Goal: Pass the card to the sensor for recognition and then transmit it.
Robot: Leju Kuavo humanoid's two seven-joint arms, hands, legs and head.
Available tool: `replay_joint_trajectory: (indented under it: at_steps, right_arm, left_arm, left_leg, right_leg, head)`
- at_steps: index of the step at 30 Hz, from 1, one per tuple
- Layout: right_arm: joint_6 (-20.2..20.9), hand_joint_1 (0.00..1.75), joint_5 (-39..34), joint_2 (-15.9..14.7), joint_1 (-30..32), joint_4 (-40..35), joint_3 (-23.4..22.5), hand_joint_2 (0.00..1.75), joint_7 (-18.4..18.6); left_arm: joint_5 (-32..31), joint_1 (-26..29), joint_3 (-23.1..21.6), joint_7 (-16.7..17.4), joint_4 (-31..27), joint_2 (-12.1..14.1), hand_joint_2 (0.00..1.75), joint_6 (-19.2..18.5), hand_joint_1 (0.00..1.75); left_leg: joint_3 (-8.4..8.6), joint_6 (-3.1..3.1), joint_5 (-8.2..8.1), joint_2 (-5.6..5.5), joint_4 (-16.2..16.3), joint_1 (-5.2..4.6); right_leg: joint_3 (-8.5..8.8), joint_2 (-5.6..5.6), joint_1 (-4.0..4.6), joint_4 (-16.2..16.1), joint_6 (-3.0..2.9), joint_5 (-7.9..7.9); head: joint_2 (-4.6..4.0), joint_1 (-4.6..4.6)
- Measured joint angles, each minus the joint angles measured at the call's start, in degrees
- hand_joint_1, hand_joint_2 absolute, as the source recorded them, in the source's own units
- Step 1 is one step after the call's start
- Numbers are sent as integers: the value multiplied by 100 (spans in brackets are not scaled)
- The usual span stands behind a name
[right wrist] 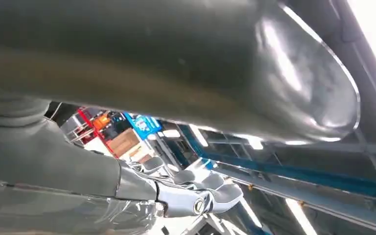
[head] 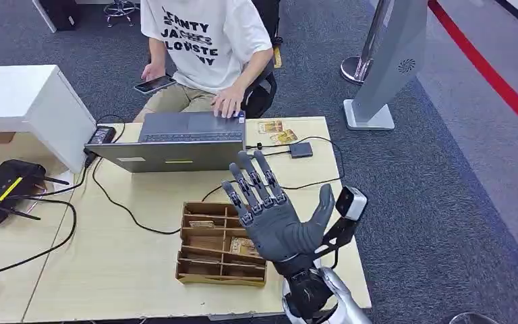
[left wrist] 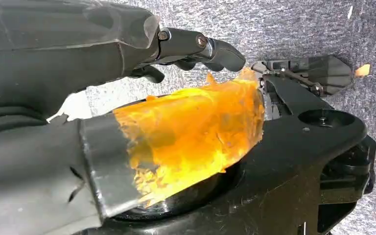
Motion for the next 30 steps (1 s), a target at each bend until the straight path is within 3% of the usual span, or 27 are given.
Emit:
replay_joint_trajectory:
  at_steps: [30]
  right_arm:
    - [53,0,59,0,1,-50,4,0,28]
  left_arm:
    - [-7,-1,0,31,0,0,0,35,0]
  left_leg:
    - [0,0,0,0,0,0]
  right_leg:
    - [0,0,0,0,0,0]
  head:
    - [0,0]
